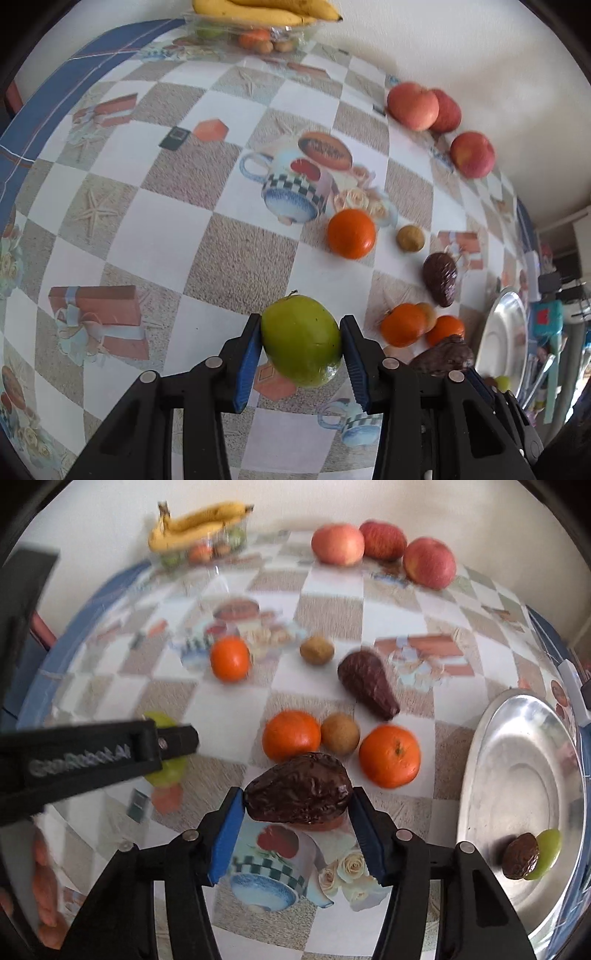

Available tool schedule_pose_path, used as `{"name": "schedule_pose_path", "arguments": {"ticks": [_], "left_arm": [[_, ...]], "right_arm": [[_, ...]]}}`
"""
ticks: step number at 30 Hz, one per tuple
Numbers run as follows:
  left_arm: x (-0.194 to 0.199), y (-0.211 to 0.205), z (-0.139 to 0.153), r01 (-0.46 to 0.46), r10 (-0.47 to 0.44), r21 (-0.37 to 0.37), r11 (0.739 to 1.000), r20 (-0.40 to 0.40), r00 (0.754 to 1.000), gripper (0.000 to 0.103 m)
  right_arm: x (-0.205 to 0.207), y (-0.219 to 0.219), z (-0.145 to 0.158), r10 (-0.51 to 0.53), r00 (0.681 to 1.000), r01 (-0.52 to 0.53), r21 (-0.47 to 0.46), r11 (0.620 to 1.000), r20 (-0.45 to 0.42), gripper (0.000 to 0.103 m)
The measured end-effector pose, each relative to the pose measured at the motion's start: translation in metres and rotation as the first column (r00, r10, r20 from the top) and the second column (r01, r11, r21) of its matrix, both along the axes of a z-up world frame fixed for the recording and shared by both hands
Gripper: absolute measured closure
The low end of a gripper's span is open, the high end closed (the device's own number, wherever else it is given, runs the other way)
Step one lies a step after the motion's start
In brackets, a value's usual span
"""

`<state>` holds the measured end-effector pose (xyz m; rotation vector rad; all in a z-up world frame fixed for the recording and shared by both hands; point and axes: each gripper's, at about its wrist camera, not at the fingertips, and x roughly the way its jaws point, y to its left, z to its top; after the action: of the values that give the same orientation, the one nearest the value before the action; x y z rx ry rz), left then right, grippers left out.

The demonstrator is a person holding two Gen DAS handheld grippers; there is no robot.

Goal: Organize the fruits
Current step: 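Grasp a green pear with the left tool while the right tool grasps a dark date, then carry both fruits over the steel plate and open both tools to release them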

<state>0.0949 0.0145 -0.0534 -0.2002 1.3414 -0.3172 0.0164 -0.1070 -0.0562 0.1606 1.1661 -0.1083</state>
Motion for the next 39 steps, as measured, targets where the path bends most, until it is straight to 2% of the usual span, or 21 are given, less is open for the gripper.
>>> {"name": "schedule_pose_path", "arguments": {"ticks": [4, 9, 14, 19, 23, 29, 31, 33, 35, 39], "left_arm": [[-0.002, 0.005, 0.012, -0.009, 0.009, -0.015, 1.000, 0.034, 0.999, 0.058], [-0.005, -0.008, 0.022, 0.019, -0.018, -0.021, 1.000, 0.069, 0.997, 0.058], [-0.015, -0.036, 0.028, 0.092, -0.090, -0.010, 0.996, 0.111, 0.990, 0.058], [-0.035, -0.070, 0.033, 0.201, -0.199, 0.002, 0.980, 0.144, 0.969, 0.058], [-0.055, -0.102, 0.034, 0.302, -0.301, 0.021, 0.953, 0.172, 0.938, 0.058], [-0.090, -0.147, 0.039, 0.447, -0.440, 0.020, 0.894, 0.227, 0.869, 0.058], [-0.100, -0.160, 0.040, 0.488, -0.476, 0.016, 0.873, 0.249, 0.843, 0.058], [-0.111, -0.172, 0.041, 0.534, -0.523, 0.039, 0.845, 0.276, 0.807, 0.058], [-0.118, -0.181, 0.039, 0.567, -0.560, 0.066, 0.821, 0.284, 0.778, 0.058], [-0.121, -0.184, 0.032, 0.584, -0.582, 0.076, 0.808, 0.265, 0.769, 0.056]], "right_arm": [[-0.003, -0.008, 0.022, -0.038, 0.996, 0.035, 0.046, 0.998, 0.085, 0.043], [-0.015, -0.025, 0.041, -0.111, 0.984, 0.105, 0.054, 0.993, 0.141, 0.043], [-0.020, -0.054, 0.048, -0.219, 0.962, 0.210, 0.076, 0.975, 0.161, 0.043], [-0.036, -0.092, 0.055, -0.336, 0.926, 0.327, 0.082, 0.942, 0.173, 0.043], [-0.050, -0.124, 0.057, -0.434, 0.886, 0.424, 0.092, 0.901, 0.165, 0.043], [-0.079, -0.173, 0.054, -0.567, 0.810, 0.558, 0.101, 0.823, 0.147, 0.043], [-0.090, -0.188, 0.052, -0.605, 0.784, 0.595, 0.107, 0.796, 0.142, 0.043], [-0.099, -0.199, 0.052, -0.634, 0.760, 0.624, 0.110, 0.773, 0.142, 0.043], [-0.105, -0.206, 0.052, -0.648, 0.748, 0.638, 0.112, 0.762, 0.146, 0.043], [-0.110, -0.212, 0.051, -0.664, 0.733, 0.650, 0.136, 0.748, 0.149, 0.043]]}}
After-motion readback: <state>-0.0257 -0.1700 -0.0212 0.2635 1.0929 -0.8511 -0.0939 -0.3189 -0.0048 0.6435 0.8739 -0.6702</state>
